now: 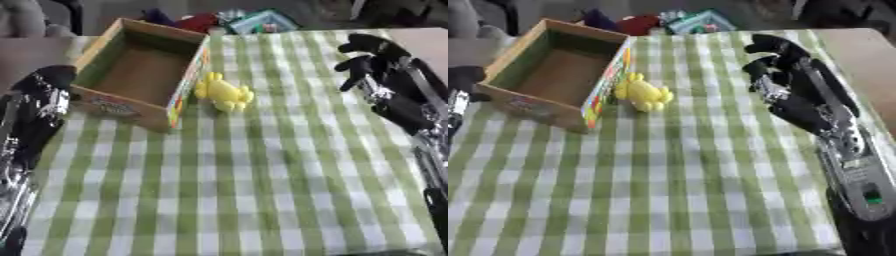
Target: Pick up objects on the table and place them in the box.
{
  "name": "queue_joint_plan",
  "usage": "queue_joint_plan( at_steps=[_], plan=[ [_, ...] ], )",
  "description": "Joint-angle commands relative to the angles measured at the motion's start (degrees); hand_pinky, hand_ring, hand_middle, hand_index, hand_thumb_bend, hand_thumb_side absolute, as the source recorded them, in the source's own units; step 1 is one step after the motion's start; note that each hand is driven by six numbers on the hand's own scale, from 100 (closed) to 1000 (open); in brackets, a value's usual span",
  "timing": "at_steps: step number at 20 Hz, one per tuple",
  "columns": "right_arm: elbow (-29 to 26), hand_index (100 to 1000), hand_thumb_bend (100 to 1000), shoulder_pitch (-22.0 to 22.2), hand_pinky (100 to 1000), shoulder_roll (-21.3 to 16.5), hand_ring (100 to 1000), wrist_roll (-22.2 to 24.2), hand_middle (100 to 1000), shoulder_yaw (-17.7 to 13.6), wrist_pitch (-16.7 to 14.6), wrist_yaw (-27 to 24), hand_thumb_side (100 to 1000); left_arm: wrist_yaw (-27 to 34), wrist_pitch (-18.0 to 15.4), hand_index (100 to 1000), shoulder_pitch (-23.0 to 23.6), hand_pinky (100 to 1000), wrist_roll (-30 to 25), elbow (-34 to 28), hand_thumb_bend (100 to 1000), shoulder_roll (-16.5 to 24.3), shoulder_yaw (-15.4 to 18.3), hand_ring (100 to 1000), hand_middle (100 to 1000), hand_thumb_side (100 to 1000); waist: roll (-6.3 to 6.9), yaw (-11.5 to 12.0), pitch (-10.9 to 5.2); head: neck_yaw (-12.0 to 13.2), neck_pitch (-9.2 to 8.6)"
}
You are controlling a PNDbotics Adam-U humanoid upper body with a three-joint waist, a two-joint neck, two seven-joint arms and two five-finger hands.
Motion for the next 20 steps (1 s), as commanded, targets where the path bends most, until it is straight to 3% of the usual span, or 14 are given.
queue_joint_plan(
  at_steps=[1,7,10,16,20],
  plan=[
    [-0.7,899,100,-0.9,515,-1.7,712,0.2,779,-0.1,-0.2,0.3,475,0.0,-0.1,686,-0.9,692,-0.2,-1.3,100,0.9,0.3,842,731,516,-0.09,0.0,-1.03,-0.2,0.59],
    [0.4,898,100,-2.9,516,-5.1,709,0.5,778,1.7,-0.9,0.4,438,0.0,0.0,686,-0.8,692,-0.3,-1.2,100,1.1,0.2,842,731,518,-0.32,0.1,-1.23,-0.3,0.72],
    [2.1,899,100,-5.1,519,-8.1,711,1.0,782,3.6,-1.8,0.5,376,0.0,0.0,686,-0.7,692,-0.4,-1.1,100,1.1,0.1,842,731,516,-0.53,0.3,-1.41,-0.4,0.81],
    [7.8,905,100,-12.4,540,-13.0,729,2.9,796,8.3,-4.0,2.0,275,0.0,0.0,686,-0.7,692,-0.6,-1.1,100,1.1,-0.1,843,731,516,-0.87,0.7,-1.68,-0.8,0.97],
    [13.8,910,100,-17.9,569,-13.1,754,4.1,811,11.3,-5.6,5.5,234,0.0,0.0,686,-0.9,692,-0.8,-1.1,100,1.0,-0.3,843,731,516,-0.97,1.0,-1.71,-1.0,1.13]
  ],
)
